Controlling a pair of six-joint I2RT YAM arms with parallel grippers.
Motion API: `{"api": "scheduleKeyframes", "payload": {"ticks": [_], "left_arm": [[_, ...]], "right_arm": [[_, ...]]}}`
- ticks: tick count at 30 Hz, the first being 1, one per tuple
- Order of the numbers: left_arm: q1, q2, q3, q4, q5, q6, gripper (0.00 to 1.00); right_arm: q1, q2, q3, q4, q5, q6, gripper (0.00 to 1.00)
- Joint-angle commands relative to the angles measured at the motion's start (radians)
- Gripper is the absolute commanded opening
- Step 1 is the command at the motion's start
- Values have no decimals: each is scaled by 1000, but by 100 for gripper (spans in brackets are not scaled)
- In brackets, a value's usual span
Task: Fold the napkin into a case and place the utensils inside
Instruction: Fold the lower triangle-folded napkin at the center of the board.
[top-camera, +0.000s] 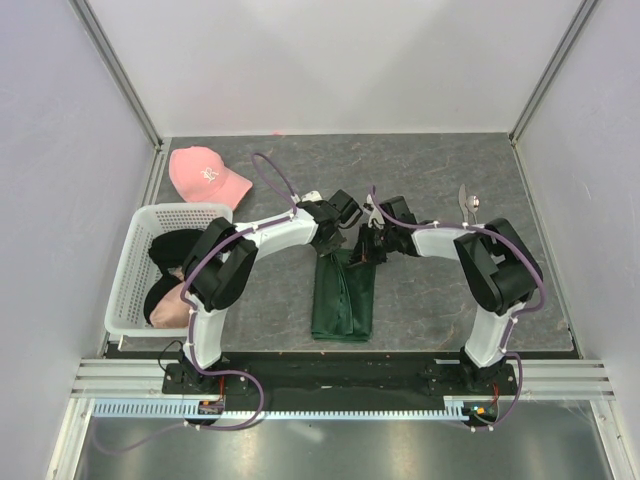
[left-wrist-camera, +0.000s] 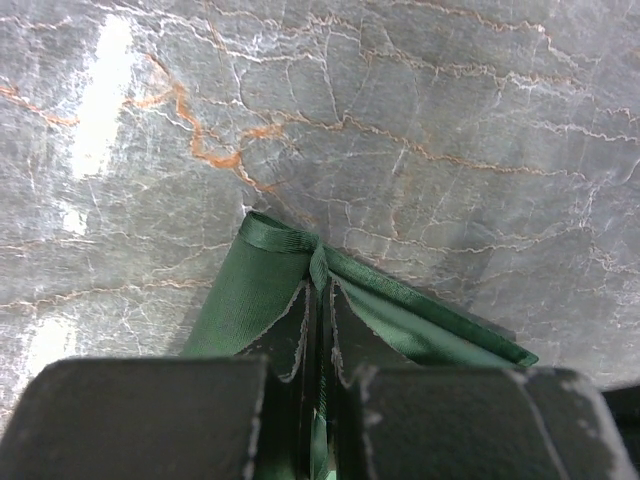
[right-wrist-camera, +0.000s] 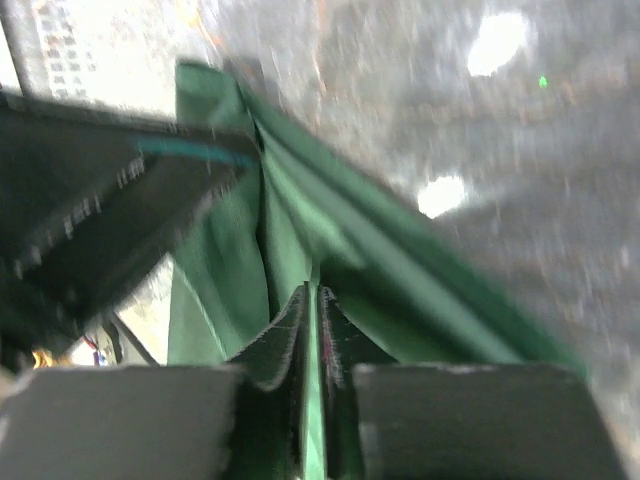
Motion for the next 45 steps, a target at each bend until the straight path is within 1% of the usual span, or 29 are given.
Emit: {"api": "scheduleKeyframes", "payload": {"ticks": [1, 3, 5, 6, 9, 11, 12, 15, 17, 20, 23, 26, 27, 29, 30, 31, 32, 33, 35, 36, 37, 38, 39, 40, 41, 42, 43, 44, 45], "left_arm": [[6, 15, 29, 15, -41, -44, 2], [7, 15, 27, 15, -39, -45, 2], [6, 15, 27, 15, -38, -44, 2], [6, 16, 27, 16, -35, -44, 2], [6, 16, 25, 15, -33, -44, 2], [7, 15, 29, 15, -33, -44, 2], [6, 15, 29, 15, -35, -45, 2], [6, 4, 22, 15, -38, -45, 2], [6, 1, 22, 16, -38, -47, 2], [7, 1, 22, 23, -33, -47, 2], [7, -2, 16, 33, -22, -53, 2], [7, -17, -4, 61, -9, -50, 2], [9, -36, -13, 75, 5, -41, 3], [10, -60, -42, 108, 21, -36, 9], [12, -77, -53, 121, 22, -19, 21], [12, -109, -77, 144, 22, -13, 29], [16, -129, -91, 153, 27, -5, 37], [21, -151, -106, 161, 33, 17, 52], [24, -227, -161, 199, 34, 59, 63], [24, -258, -207, 216, 34, 130, 73], [24, -296, -229, 225, 30, 163, 80], [24, -370, -255, 255, 39, 200, 85], [24, -411, -302, 271, 57, 302, 91], [23, -447, -324, 277, 79, 352, 91], [13, -517, -349, 294, 123, 436, 89], [9, -545, -397, 302, 155, 476, 87], [4, -568, -421, 302, 189, 513, 84], [-13, -606, -442, 299, 247, 575, 77], [-22, -619, -483, 296, 272, 596, 75]], "right_arm": [[3, -125, -52, -47, 13, -20, 19], [3, -161, -78, -47, 7, -17, 28], [4, -208, -109, -39, -14, -17, 32], [5, -224, -127, -34, -24, -22, 38], [20, -210, -136, -15, -56, -28, 47], [41, -196, -141, 13, -67, -11, 50], [49, -184, -142, 50, -59, -5, 54], [66, -144, -121, 84, -59, 1, 59], [78, -124, -104, 99, -58, -2, 60], [93, -89, -73, 99, -41, -10, 59], [97, -48, -50, 99, -24, -11, 54], [97, -28, -47, 114, 2, -3, 46], [95, -20, -47, 120, 7, 9, 37], [95, -12, -47, 122, 21, 18, 27], [95, -5, -52, 133, 21, 30, 22], [93, -3, -55, 134, 22, 35, 15], [92, 3, -55, 137, 18, 38, 1], [92, 9, -60, 146, 12, 47, 0], [89, 14, -63, 154, -11, 50, 0], [83, 21, -63, 159, -19, 49, 0], [81, 23, -61, 157, -25, 44, 0], [77, 25, -61, 154, -33, 44, 0], [72, 25, -60, 151, -41, 41, 0], [70, 25, -57, 145, -45, 33, 0], [70, 25, -49, 128, -45, 29, 0], [69, 25, -43, 119, -51, 21, 1], [67, 26, -37, 108, -50, 15, 2], [67, 25, -26, 101, -51, 7, 6], [66, 26, -20, 84, -50, 7, 8]]}}
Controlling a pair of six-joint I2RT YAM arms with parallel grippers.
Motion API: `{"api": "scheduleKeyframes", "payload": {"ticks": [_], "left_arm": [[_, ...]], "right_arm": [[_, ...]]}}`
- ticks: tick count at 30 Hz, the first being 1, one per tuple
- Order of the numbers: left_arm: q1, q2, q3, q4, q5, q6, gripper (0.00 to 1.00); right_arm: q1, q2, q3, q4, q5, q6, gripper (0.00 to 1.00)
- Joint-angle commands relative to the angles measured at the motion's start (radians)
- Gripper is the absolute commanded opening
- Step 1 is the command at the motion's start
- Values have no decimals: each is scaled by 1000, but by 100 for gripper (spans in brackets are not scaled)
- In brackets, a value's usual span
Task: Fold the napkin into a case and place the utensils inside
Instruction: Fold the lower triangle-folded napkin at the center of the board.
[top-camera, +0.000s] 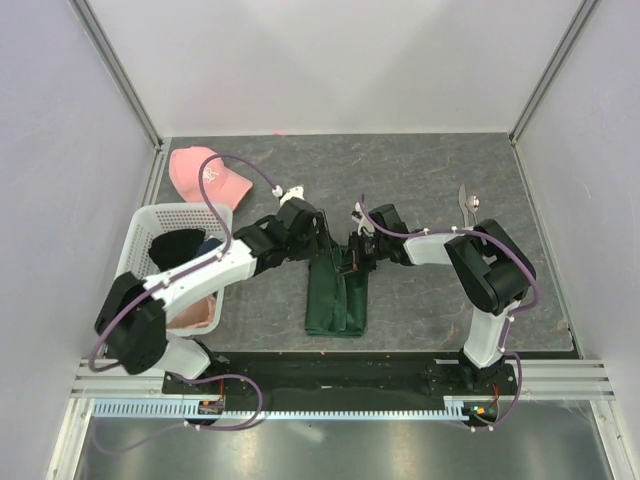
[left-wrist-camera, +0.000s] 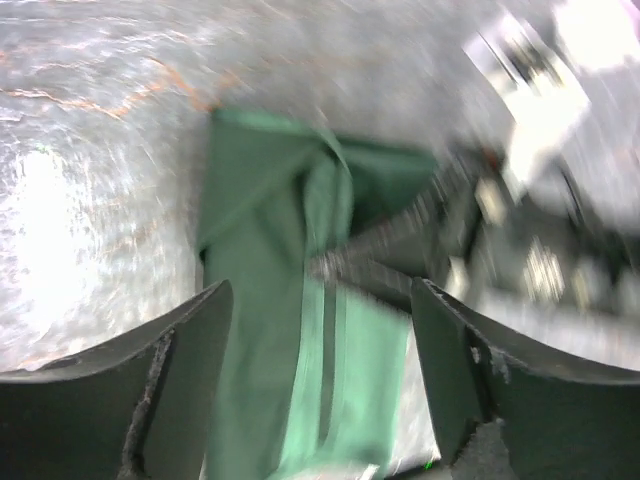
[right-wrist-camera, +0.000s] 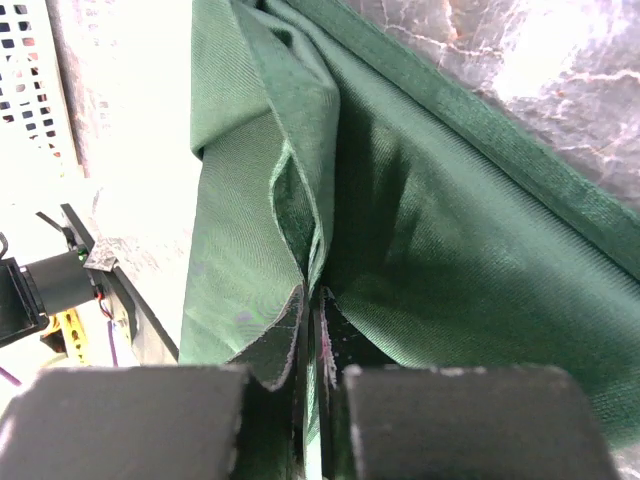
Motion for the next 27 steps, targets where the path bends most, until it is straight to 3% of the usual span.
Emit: {"api": "scheduleKeyframes", "payload": {"ticks": [1, 2, 4, 7, 9, 20, 27], "left_arm": [[-45, -97, -105, 46, 162, 269, 72], [-68, -101, -118, 43, 200, 294, 61], [-113, -100, -140, 26, 209, 311, 59], [-219, -68, -132, -29, 52, 335, 51], [-263, -45, -116, -47, -11, 334, 34], [-432, 210, 38, -208, -164, 234, 34], [-457, 224, 38, -238, -203, 185, 34]], "right_arm": [[-9, 20, 50, -54, 1, -44, 9], [-8, 23, 62, -62, 0, -49, 10], [-11, 29, 73, -76, 0, -44, 11], [-12, 36, 87, -82, -16, -35, 10], [-11, 41, 87, -84, -14, -35, 9], [-11, 44, 82, -87, -8, -35, 6], [-11, 49, 73, -84, -9, -41, 6]]}}
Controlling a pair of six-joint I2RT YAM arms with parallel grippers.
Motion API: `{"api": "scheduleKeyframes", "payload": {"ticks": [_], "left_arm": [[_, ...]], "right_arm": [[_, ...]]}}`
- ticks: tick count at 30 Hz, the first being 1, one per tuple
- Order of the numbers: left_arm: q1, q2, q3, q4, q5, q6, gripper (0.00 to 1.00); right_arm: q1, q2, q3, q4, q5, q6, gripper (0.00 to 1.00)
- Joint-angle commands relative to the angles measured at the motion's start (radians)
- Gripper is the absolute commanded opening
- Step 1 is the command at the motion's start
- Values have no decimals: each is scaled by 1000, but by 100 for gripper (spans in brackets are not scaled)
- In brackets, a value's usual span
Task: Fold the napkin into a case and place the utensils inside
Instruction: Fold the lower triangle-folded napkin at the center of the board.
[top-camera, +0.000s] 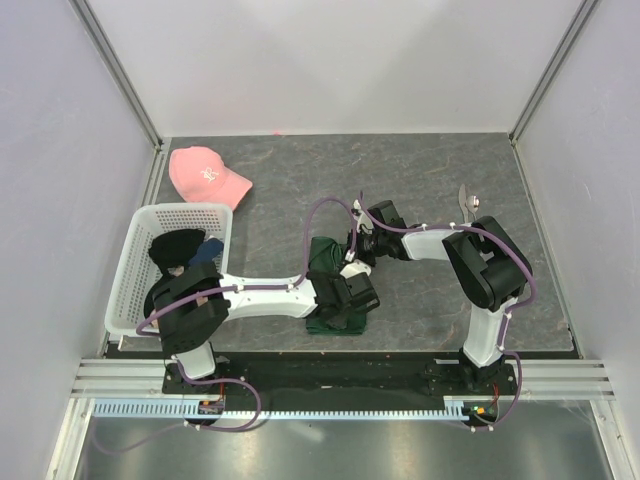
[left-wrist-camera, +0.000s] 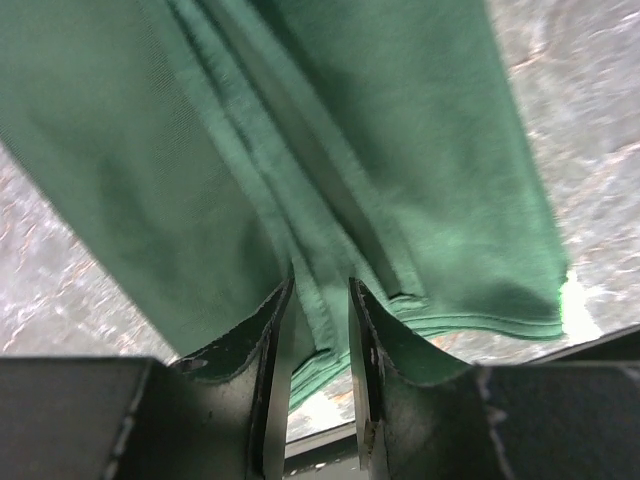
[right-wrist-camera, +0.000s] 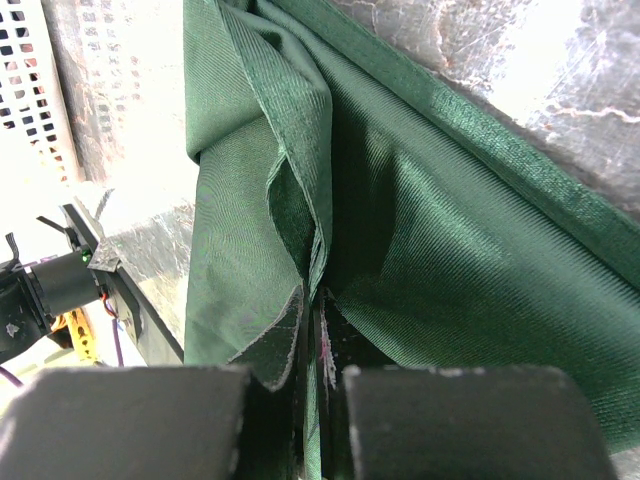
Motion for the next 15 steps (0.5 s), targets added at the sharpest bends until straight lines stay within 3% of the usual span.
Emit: {"api": "scheduleKeyframes", "payload": {"ticks": [1, 11, 15], "left_arm": [[-10, -17, 28, -43, -88, -70, 34], [-24, 17, 22, -44, -24, -91, 43], [-23, 29, 10, -32, -13, -94, 38]], "right_arm": [[-3, 20, 11, -11, 7, -27, 5], [-4, 21, 8, -2, 3, -24, 5], [-4, 14, 6, -3, 0, -27, 5]]}}
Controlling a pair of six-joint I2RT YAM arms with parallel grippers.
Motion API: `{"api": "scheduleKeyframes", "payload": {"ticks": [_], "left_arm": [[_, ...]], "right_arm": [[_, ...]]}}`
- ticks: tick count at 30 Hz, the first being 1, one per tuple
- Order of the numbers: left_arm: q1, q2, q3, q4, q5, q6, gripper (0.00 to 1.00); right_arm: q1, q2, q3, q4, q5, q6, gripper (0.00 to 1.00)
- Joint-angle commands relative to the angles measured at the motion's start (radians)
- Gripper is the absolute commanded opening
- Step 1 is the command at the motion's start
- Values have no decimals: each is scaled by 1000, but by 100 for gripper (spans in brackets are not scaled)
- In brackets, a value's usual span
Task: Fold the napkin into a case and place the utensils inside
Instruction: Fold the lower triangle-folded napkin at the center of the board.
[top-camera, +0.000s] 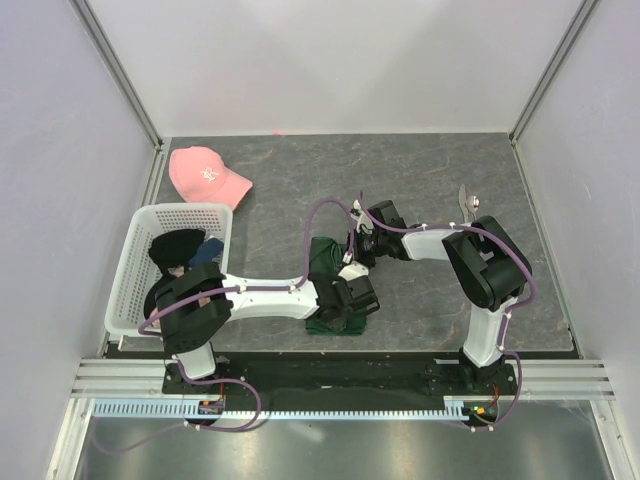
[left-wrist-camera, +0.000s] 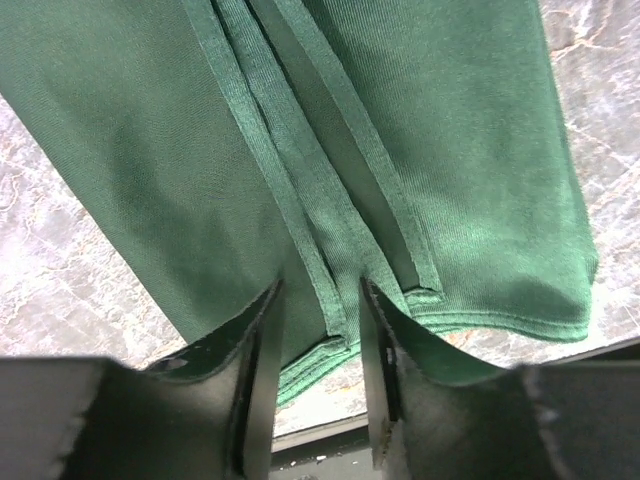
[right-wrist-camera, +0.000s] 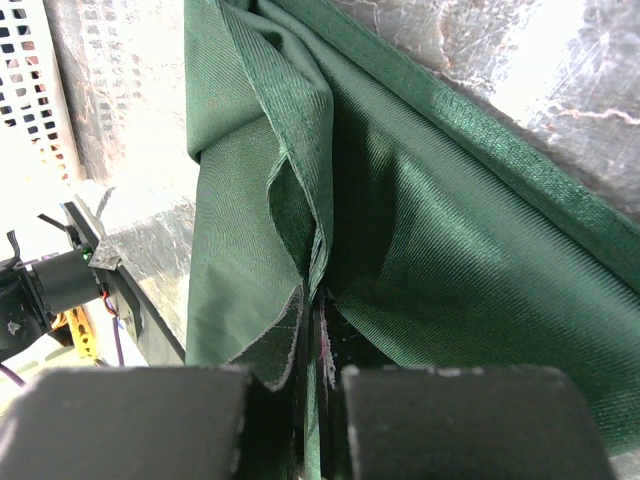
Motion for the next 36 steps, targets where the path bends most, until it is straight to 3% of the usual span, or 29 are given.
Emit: {"api": "scheduleKeyframes", "payload": {"ticks": [1, 5, 8, 11, 13, 18, 24, 36], "left_arm": [[-6, 29, 4, 17, 19, -41, 31], [-5, 26, -10, 36, 21, -49, 16], [-5, -15, -24, 39, 5, -63, 11], [0, -49, -36, 45, 8, -72, 7], [4, -73, -45, 51, 7, -80, 2], [9, -119, -61, 60, 25, -95, 2], [18, -158, -93, 92, 56, -101, 2], [32, -146, -126, 138, 103, -109, 2]], "right_arm": [[-3, 8, 5, -8, 6, -22, 5], [-6, -7, 16, -18, -7, -21, 7], [-6, -36, 32, -37, -4, -30, 11], [-8, -67, 49, -121, 10, -48, 21], [-8, -97, 37, -146, 15, -50, 32], [-9, -194, -30, -182, 20, -65, 45], [15, -271, -154, -173, 19, -52, 45], [87, -340, -345, 40, -20, 92, 42]]}}
